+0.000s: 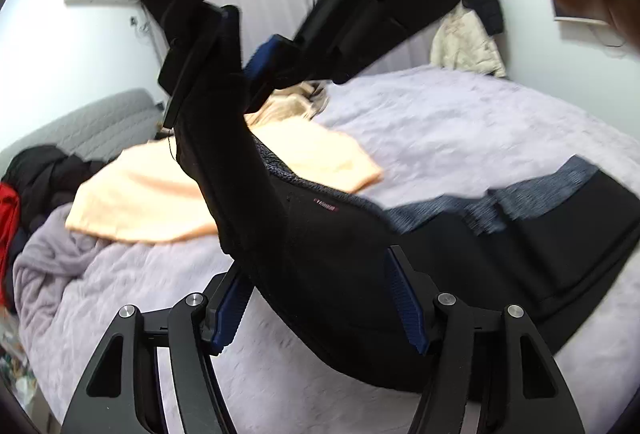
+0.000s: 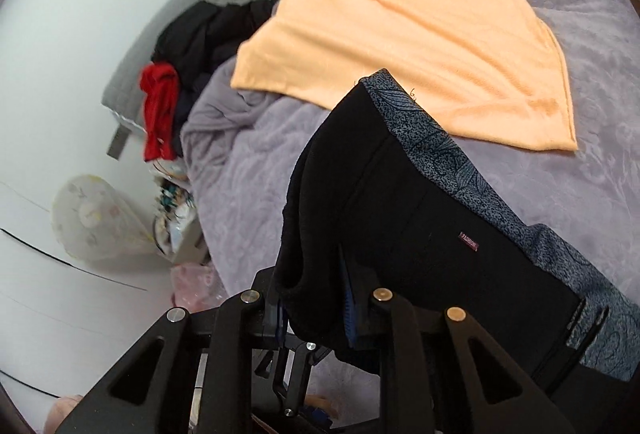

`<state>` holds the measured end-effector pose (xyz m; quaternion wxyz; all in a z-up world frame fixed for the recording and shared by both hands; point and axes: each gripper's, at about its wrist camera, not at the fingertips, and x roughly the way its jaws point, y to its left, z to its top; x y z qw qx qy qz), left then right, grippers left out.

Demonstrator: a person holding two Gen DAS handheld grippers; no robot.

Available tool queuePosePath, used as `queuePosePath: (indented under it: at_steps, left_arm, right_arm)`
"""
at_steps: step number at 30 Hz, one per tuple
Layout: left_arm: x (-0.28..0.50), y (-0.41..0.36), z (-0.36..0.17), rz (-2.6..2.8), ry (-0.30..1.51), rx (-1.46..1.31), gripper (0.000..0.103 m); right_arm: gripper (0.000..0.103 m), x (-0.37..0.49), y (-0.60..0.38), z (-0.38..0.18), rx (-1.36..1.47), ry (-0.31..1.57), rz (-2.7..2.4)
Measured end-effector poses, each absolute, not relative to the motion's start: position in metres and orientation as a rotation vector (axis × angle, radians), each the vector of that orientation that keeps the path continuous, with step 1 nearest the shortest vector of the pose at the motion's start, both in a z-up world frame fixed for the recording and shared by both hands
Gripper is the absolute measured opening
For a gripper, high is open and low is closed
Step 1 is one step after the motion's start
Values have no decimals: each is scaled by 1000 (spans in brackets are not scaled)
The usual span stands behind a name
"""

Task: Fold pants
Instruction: 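Grasp the pants end with the right gripper and fold it over toward the waistband, then press the folded pants flat with the right gripper and open it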

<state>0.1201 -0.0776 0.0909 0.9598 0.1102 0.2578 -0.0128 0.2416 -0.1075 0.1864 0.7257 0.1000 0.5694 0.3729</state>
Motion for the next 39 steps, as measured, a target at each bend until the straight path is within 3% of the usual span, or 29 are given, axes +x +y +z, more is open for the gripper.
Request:
queuePosePath:
  at_steps: [5, 10, 18, 20, 24, 27, 28, 29, 30, 34, 39]
  left_arm:
    - [105, -132, 125, -183, 461, 292, 65]
    - [99, -210, 128, -315, 483, 384, 65]
    - [93, -305, 72, -523, 720, 473, 66]
    - [95, -299, 69, -565, 789, 414, 66]
    - [104, -265, 85, -539, 816, 343, 66]
    - [127, -231, 100, -475, 849, 238, 66]
    - [136, -218, 104, -448, 862, 194, 73]
    - [146, -205, 107, -418, 872, 149, 88]
    - [154, -191, 107, -383, 873, 101, 91]
    - [179, -149, 97, -258, 936, -15, 91]
    - [193, -129, 53, -243, 1100, -113, 91]
  right_arm:
    - [23, 210, -197, 224, 349, 1068, 816]
    - [23, 173, -307, 223, 568, 948, 737]
    - [25, 107, -459, 131, 777, 960, 375]
    - [30, 99, -474, 91, 818, 1029, 294]
    - [33, 91, -492, 57, 1069, 897, 366]
    - [33, 95, -485, 62, 1021, 902, 370]
    - [33, 95, -482, 66, 998, 901, 369]
    - [25, 96, -477, 70, 979, 898, 367]
    - [19, 95, -478, 73, 967, 889, 370]
    - [17, 90, -466, 93, 848, 870, 366]
    - [27, 90, -482, 95, 800, 904, 160]
